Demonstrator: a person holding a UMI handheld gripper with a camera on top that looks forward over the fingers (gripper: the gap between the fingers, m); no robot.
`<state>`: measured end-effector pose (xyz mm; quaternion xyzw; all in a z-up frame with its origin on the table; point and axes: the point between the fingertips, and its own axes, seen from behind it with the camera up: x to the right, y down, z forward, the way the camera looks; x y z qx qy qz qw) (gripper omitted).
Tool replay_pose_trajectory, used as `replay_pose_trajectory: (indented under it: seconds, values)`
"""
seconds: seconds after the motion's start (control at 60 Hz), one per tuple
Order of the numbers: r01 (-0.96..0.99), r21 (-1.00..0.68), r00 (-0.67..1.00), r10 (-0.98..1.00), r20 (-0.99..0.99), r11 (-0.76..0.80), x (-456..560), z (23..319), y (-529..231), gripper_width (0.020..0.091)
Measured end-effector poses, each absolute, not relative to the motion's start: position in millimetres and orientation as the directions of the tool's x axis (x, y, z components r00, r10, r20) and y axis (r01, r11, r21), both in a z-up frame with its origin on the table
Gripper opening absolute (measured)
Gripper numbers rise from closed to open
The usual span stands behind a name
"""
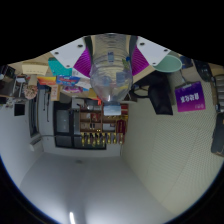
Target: Pour water
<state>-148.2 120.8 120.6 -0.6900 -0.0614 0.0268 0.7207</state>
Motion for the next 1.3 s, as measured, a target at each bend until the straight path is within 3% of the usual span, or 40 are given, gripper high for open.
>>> replay_pose_trajectory:
  seconds: [0.067,0.2,0.35,0.45,0.483,0.9,1.083,1.3]
  values:
    - [0.058,-0.998,0.99,0.127,0.06,0.014,-148.7,107.1,124.5,0.0538]
    - [0.045,-0.998,0.992,0.12,0.05,0.043,-129.0,112.0,125.0,0.0545]
    - [0.055,-0.997,0.989,0.132,0.061,0.045,-133.6,114.7,124.3,0.0659]
    - [0.121,-0.992,0.984,0.132,0.118,-0.018,-133.5,95.8,117.4,0.0807]
    - [0.131,-0.991,0.983,0.134,0.125,-0.033,-128.8,93.3,116.4,0.0827]
    - [0.034,-0.993,0.987,0.158,0.016,-0.114,-114.9,82.9,40.5,0.0835]
    - [-0.041,-0.99,0.986,0.155,-0.061,-0.131,-112.7,85.9,-48.3,0.0828]
    - [0.0,-0.991,0.983,0.183,-0.026,-0.136,-116.5,91.8,-158.6,0.0826]
